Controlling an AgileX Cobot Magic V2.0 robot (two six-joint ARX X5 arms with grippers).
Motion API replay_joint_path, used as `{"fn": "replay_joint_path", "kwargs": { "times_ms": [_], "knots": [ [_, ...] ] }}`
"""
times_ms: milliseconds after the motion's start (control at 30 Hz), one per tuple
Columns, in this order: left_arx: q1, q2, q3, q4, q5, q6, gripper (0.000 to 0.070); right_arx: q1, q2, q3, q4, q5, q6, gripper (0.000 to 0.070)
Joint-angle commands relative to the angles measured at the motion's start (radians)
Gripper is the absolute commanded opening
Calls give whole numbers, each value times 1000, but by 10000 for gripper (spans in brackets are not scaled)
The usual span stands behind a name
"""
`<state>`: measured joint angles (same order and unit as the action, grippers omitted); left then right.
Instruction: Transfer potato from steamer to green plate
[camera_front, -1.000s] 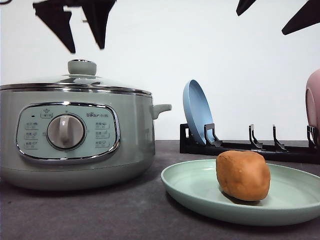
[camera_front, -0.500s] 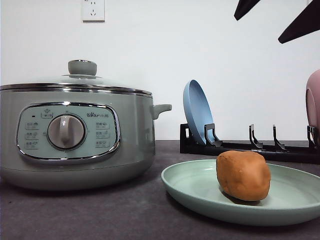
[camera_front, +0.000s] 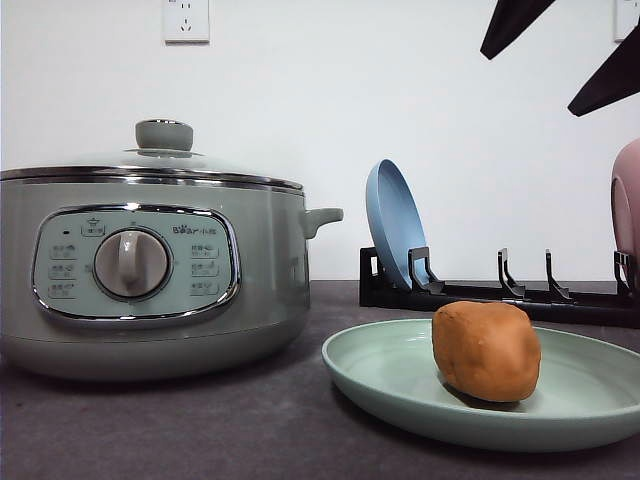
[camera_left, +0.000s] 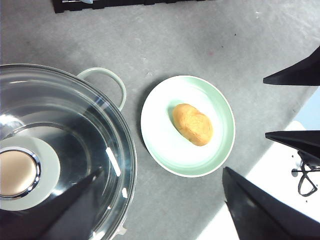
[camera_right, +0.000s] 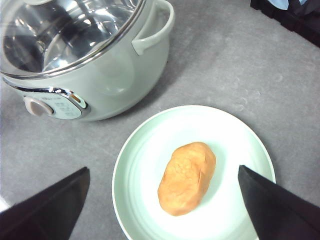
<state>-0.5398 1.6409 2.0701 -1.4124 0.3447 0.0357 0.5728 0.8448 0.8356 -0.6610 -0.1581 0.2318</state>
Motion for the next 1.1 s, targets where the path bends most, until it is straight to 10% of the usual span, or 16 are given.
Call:
{"fn": "replay_joint_path", "kwargs": {
  "times_ms": [0, 100, 167, 1067],
  "knots": [
    [-11, 10, 26, -28, 4, 6, 348, 5, 6, 14, 1, -2, -9, 482],
    [-11, 10, 26, -28, 4, 6, 43, 5, 6, 14, 2, -2, -11, 86],
    [-11, 10, 26, -28, 4, 6, 8, 5, 6, 14, 2, -2, -16, 0],
    [-11, 10, 26, 2, 2, 14, 9, 5, 6, 14, 40, 1, -15, 0]
  ]
}}
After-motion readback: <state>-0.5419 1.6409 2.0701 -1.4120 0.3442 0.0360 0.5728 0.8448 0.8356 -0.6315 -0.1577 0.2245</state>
